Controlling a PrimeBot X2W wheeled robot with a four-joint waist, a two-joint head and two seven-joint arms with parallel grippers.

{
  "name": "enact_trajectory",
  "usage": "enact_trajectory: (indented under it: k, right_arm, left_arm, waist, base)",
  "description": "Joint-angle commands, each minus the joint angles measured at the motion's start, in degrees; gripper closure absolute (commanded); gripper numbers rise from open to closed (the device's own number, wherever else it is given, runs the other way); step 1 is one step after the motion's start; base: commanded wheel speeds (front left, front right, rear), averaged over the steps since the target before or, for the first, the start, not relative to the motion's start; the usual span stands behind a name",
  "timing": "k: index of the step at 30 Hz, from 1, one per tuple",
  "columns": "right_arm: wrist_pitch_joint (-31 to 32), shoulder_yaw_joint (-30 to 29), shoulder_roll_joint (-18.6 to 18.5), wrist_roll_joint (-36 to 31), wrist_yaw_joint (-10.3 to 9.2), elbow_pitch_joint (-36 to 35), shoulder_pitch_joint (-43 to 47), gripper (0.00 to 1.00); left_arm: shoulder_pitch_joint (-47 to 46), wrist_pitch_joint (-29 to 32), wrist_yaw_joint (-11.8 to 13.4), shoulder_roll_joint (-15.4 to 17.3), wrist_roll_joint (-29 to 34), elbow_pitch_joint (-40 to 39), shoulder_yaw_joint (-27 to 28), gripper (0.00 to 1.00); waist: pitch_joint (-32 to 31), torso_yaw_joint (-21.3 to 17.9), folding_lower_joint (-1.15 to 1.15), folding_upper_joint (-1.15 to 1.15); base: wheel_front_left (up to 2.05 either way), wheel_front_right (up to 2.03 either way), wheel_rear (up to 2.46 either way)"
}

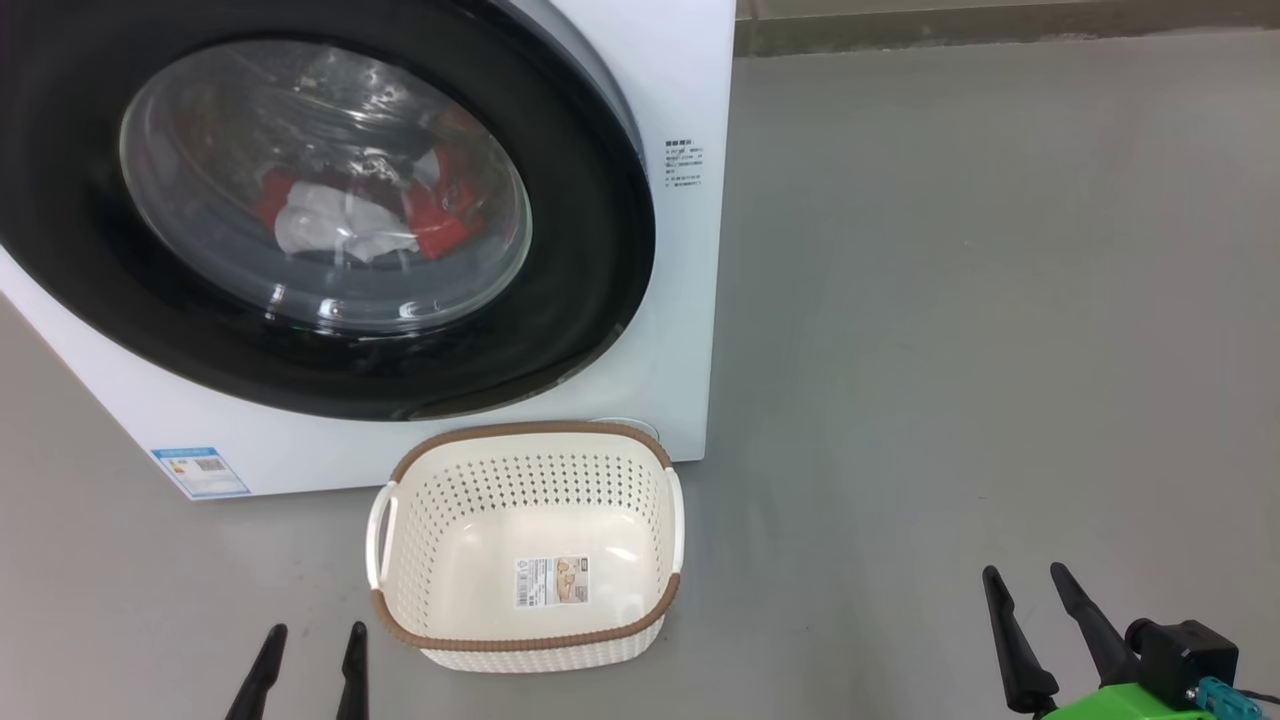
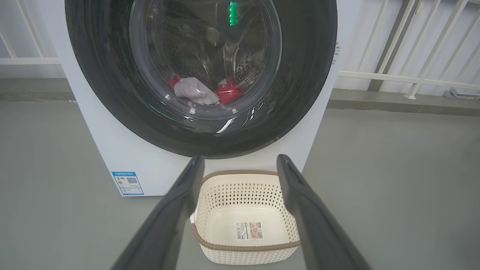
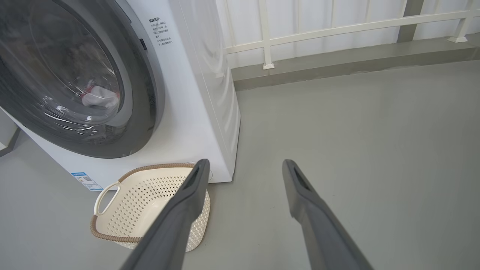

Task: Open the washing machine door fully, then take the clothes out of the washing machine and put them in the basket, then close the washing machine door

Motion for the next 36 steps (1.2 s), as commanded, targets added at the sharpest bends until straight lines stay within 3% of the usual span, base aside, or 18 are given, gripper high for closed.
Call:
enact_trajectory:
  k: [1,9,10,11,12,13,17,18,24,36]
  right_arm:
    - [-0.78,1.10,-0.79,-0.09,-0.04,-1.45,-0.40,0.00]
    - [-0.78,1.06,-0.45,-0.20,-0.04,-1.99,-0.23,0.00]
    - [-0.78,1.15,-0.37,0.16,-0.04,-2.26,-0.33,0.04]
    - [-0.78,1.30,-0.28,0.54,-0.04,-2.82,-0.54,0.54]
    - [-0.78,1.46,-0.19,1.02,-0.04,-3.42,-0.75,0.84]
    - [-0.78,1.72,-0.06,1.93,-0.04,-3.91,-0.99,1.00]
    - [-0.78,2.33,0.46,6.92,-0.04,-5.75,-3.28,1.00]
    - [-0.78,3.79,0.72,11.14,-0.04,-6.42,-5.24,1.00]
    - [-0.78,5.87,0.91,17.32,-0.04,-7.01,-12.18,1.00]
    - [-0.78,13.30,-0.76,30.99,-0.04,-3.07,-30.42,1.00]
  left_arm:
    - [-0.97,-0.70,-0.38,0.96,-0.11,-1.03,1.80,0.00]
    - [-0.91,-0.70,-0.38,1.17,-0.14,-1.25,1.63,0.00]
    - [-0.93,-0.70,-0.38,1.16,-0.17,-1.30,1.57,0.00]
    - [-0.96,-0.70,-0.38,1.14,-0.20,-1.36,1.51,0.00]
    - [-1.01,-0.70,-0.38,1.13,-0.21,-1.40,1.44,0.00]
    - [-1.07,-0.70,-0.38,1.12,-0.21,-1.45,1.36,0.00]
    - [-1.42,-0.70,-0.38,1.04,-0.19,-1.63,0.63,0.00]
    - [-1.71,-0.70,-0.38,1.02,-0.15,-1.67,0.12,0.00]
    - [-2.62,-0.70,-0.38,0.96,-0.27,-1.71,-1.21,0.00]
    - [-6.71,-0.70,-0.38,2.00,-2.02,-1.83,-4.68,0.00]
  waist:
    - [-0.03,0.02,0.00,0.00]
    - [-0.02,0.00,0.00,0.00]
    - [0.02,0.00,0.00,0.00]
    - [0.07,0.02,0.00,0.00]
    - [0.12,0.04,0.00,0.00]
    - [0.17,0.08,0.00,0.00]
    - [0.53,0.44,0.00,0.00]
    - [0.82,0.78,0.00,0.00]
    - [2.06,2.02,0.00,0.00]
    - [8.64,6.52,0.00,0.00]
  base:
    - [0.00,0.00,0.00]
    - [0.00,0.00,0.00]
    - [0.00,0.00,0.00]
    - [0.00,0.00,0.00]
    - [0.00,0.00,0.00]
    - [0.00,0.00,0.00]
    - [0.00,0.00,0.00]
    - [0.00,0.00,0.00]
    - [0.00,0.00,0.00]
    - [0.00,0.00,0.00]
